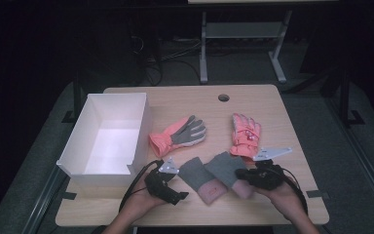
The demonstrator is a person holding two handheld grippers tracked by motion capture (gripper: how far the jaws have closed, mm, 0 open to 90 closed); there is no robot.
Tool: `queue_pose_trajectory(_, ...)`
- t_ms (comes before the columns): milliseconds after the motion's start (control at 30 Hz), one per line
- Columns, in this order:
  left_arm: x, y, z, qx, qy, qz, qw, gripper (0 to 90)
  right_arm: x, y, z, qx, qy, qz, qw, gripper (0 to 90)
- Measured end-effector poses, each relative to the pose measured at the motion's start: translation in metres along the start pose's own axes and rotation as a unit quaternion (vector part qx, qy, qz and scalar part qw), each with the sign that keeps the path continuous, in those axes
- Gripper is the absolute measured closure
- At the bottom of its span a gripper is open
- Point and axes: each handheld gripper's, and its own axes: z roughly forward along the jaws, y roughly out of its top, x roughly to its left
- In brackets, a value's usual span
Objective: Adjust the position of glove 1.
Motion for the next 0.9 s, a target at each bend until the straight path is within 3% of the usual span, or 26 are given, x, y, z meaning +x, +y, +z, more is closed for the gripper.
queue_pose_trajectory(467,0.000,-0.001,-0.002,-0.006,0.002,-0.003,1.0000,14.4,0.036,0.034,0.047,0.003,-0.008,0.000,1.0000,86.4)
queue_pose_trajectory(667,0.001,0.000,-0.004,-0.004,0.005,-0.003,1.0000,14.4,0.043,0.035,0.064,0.020,-0.010,0.002,0.9997,86.2)
queue_pose_trajectory(900,0.000,0.000,-0.003,-0.004,0.005,-0.003,1.0000,14.4,0.047,0.033,0.071,0.026,-0.013,0.001,0.9996,86.1)
